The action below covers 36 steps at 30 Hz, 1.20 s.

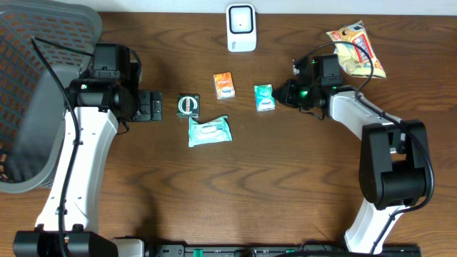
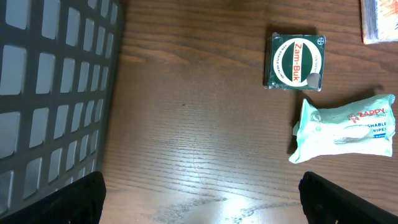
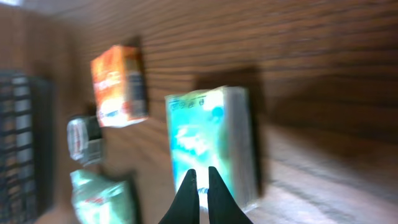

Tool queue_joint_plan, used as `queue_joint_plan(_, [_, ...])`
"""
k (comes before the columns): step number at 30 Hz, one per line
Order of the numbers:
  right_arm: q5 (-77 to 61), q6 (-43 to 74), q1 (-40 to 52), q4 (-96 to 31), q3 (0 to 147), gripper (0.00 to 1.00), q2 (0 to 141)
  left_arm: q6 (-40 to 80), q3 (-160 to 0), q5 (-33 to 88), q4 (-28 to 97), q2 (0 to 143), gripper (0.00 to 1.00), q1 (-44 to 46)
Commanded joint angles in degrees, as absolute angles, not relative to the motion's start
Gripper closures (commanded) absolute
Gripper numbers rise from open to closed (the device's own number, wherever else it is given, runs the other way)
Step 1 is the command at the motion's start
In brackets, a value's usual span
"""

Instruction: Scan the item barcode

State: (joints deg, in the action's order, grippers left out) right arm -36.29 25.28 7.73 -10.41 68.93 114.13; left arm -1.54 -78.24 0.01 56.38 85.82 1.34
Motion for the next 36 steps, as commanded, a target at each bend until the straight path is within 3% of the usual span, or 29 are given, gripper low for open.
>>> queue_joint_plan(1, [-48.21,25.67,6.37,-10.02,68.62,0.99,112.42,-1.89,-77.84,-0.51,56.45,86.15,0.02,1.37])
queue_joint_plan(4, [-48.12,24.84,5.76,-10.07,68.62,0.98,112.42,-1.91,-77.84,-0.51,56.45,86.15,0.02,1.37])
queue_joint_plan(6, [-46.46,23.42,5.67,-10.11,68.62,0.80,112.44,-1.91,-77.84,-0.51,56.45,86.15,0.02,1.37])
queue_joint_plan(9, [-41.65,20.10,5.91,-10.50,68.62,0.69,112.44,-1.91,-77.84,-0.51,56.45,86.15,0.02,1.37])
queue_joint_plan(19, [-34.76,14.17,6.92,-14.39,69.71,0.65,110.85,-1.91,-77.84,-0.51,56.45,86.15,0.02,1.37])
queue_joint_plan(23, [-30.09,9.67,7.73,-24.01,75.57,0.64,109.56,-1.91,-77.84,-0.51,56.45,86.15,0.03,1.37])
queue_joint_plan(25, [-25.61,7.09,8.69,-30.17,79.53,0.59,109.54,-1.91,-77.84,-0.51,56.45,86.15,0.02,1.37])
queue_joint_plan(29, [-13.21,2.66,12.29,-37.36,85.21,0.39,109.56,-1.91,-77.84,-0.51,56.45,86.15,0.03,1.37])
queue_joint_plan(36, [-10.63,3.16,14.96,-34.83,85.32,0.35,110.54,-1.91,-77.84,-0.51,56.45,86.15,0.02,1.37])
